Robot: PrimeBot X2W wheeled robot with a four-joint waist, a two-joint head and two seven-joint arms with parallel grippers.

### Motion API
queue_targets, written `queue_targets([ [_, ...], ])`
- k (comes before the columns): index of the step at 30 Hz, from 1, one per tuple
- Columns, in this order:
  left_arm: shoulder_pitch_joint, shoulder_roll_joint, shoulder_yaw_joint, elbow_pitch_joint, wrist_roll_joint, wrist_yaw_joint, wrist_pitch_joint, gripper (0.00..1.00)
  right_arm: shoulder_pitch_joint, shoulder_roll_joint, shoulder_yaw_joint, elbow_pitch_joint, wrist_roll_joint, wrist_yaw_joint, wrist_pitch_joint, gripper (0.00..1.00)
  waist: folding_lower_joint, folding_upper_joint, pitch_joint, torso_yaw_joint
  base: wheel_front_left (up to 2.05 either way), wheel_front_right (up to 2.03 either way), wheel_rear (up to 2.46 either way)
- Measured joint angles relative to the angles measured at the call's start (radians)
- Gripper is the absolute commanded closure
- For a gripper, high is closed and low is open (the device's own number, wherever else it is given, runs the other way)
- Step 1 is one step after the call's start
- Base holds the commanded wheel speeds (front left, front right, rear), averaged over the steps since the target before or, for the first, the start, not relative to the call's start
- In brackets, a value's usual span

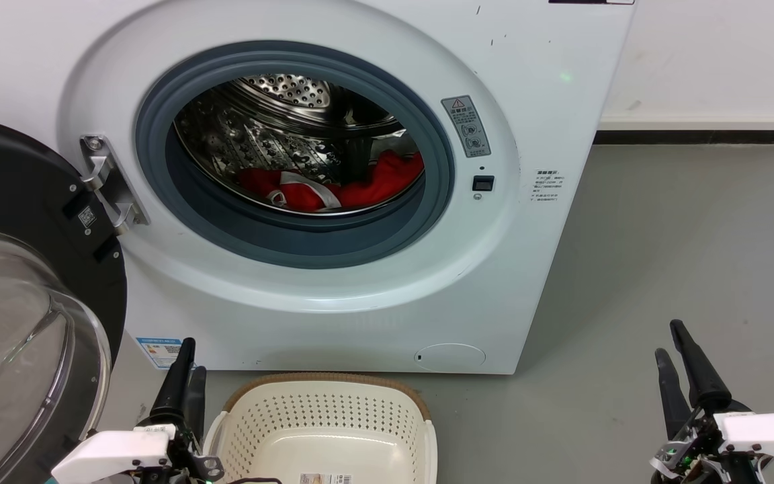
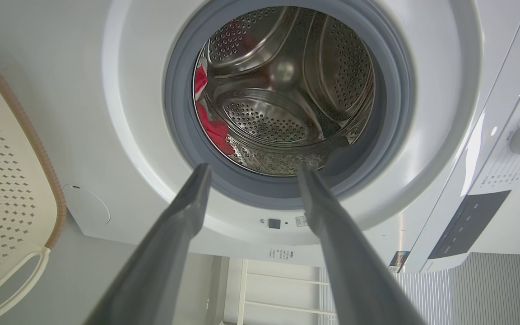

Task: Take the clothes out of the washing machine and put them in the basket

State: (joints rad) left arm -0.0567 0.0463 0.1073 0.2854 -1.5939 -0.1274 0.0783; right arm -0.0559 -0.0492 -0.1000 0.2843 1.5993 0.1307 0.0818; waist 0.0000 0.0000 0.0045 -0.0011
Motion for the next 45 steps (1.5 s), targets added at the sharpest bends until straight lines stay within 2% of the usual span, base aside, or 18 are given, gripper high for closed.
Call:
queue_targets([
  [11, 0.009, 0.0, 0.06, -0.003, 0.12, 0.0, -0.055, 0.0, 0.0, 0.002, 0.01, 0.001, -0.142, 0.0, -0.056, 0.0, 0.0, 0.0, 0.0, -0.001, 0.0, 0.0, 0.0],
  [19, 0.009, -0.001, 0.12, -0.033, 0.245, 0.0, -0.086, 0.0, 0.0, 0.002, -0.021, -0.041, -0.362, 0.0, -0.087, 0.0, 0.0, 0.0, 0.001, 0.0, 0.0, 0.0, 0.0],
  [25, 0.007, 0.0, 0.145, -0.101, 0.376, 0.016, -0.109, 0.0, -0.003, 0.002, -0.041, -0.113, -0.584, 0.0, -0.109, 0.0, 0.0, -0.0001, 0.006, 0.001, 0.0, 0.0, 0.0],
  [35, 0.012, 0.0, 0.078, -0.257, 0.587, 0.09, -0.144, 0.0, -0.004, 0.002, 0.03, -0.239, -0.912, 0.0, -0.145, 0.0, 0.0, 0.0, 0.014, -0.001, 0.0, 0.0, 0.0],
  [39, 0.018, 0.001, 0.039, -0.303, 0.679, 0.118, -0.158, 0.0, -0.004, 0.002, 0.038, -0.274, -0.997, 0.0, -0.158, 0.0, 0.0, 0.0, 0.016, -0.001, 0.0, 0.0, 0.0],
  [45, 0.035, 0.001, -0.029, -0.341, 0.801, 0.101, -0.176, 0.0, -0.003, 0.002, 0.047, -0.307, -1.11, 0.0, -0.177, 0.0, 0.0, 0.0, 0.018, -0.002, 0.0, 0.0, 0.0],
])
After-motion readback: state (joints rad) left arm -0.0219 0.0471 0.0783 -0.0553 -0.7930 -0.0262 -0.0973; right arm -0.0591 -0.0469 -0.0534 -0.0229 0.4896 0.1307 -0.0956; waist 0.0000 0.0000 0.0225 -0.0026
